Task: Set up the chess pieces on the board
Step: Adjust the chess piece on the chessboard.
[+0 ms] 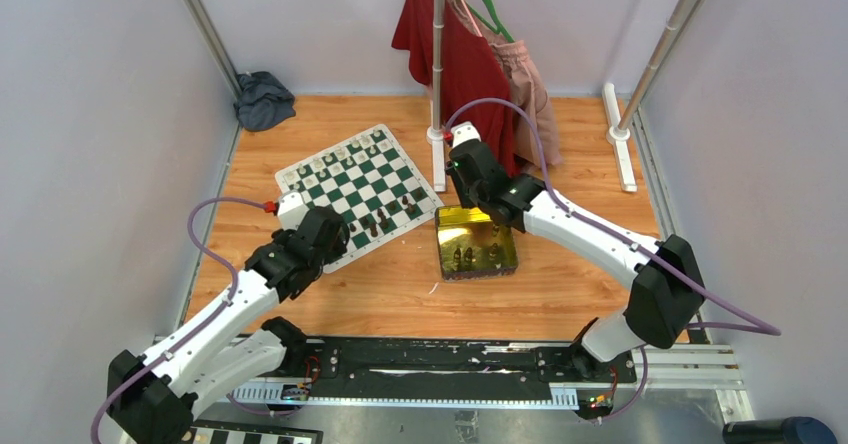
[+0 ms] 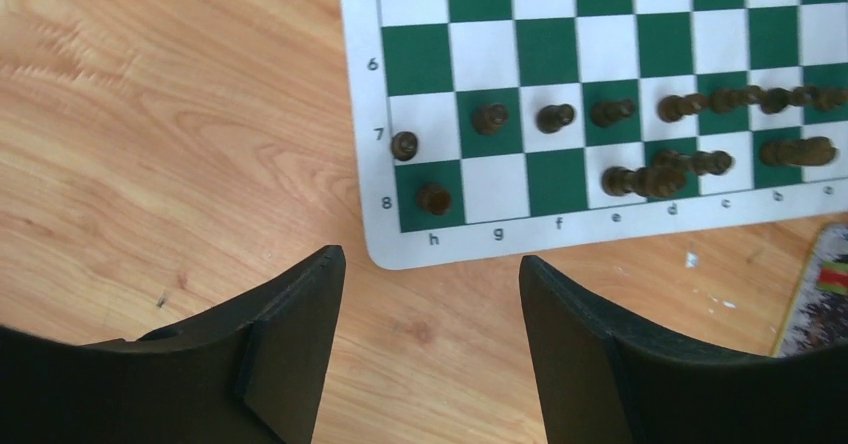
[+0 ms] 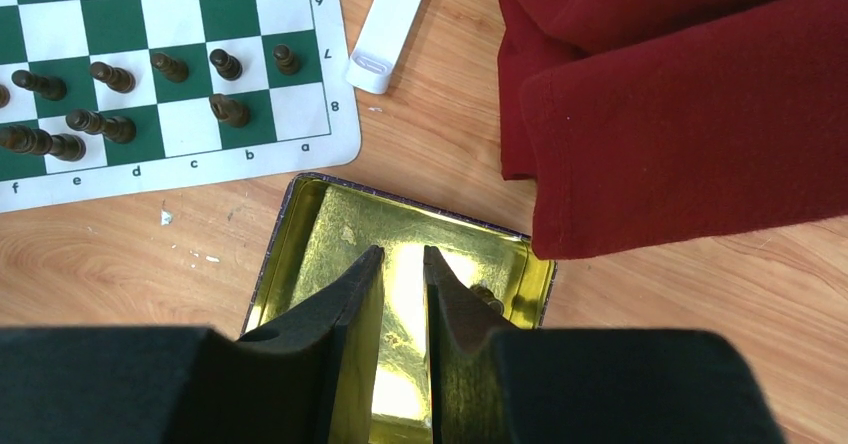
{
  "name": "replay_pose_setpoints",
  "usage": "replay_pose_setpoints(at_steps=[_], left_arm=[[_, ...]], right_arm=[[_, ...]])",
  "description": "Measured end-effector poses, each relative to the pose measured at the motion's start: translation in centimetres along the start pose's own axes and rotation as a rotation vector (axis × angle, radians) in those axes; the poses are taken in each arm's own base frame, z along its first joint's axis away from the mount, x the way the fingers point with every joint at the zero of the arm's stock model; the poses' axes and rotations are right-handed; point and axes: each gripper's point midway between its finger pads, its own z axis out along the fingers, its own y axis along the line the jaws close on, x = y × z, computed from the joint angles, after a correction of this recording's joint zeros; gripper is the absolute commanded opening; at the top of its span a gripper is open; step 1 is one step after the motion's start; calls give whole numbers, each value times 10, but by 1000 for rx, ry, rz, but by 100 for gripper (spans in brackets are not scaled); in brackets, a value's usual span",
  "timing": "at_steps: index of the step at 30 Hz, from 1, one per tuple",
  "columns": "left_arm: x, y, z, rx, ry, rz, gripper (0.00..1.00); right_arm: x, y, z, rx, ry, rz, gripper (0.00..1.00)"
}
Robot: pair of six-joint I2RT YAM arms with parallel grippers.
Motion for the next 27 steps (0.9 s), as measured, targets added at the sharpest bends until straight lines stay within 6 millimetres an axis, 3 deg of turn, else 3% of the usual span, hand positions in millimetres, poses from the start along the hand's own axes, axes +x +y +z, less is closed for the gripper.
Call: replay_pose_setpoints(at_steps=[5, 27], left_arm=[[10, 13, 10, -47, 26, -28, 70], [19, 18, 50, -109, 84, -116, 65]], right_arm=[[0, -1, 0, -1, -1, 2, 25], [3, 2, 1, -18, 3, 0, 25]])
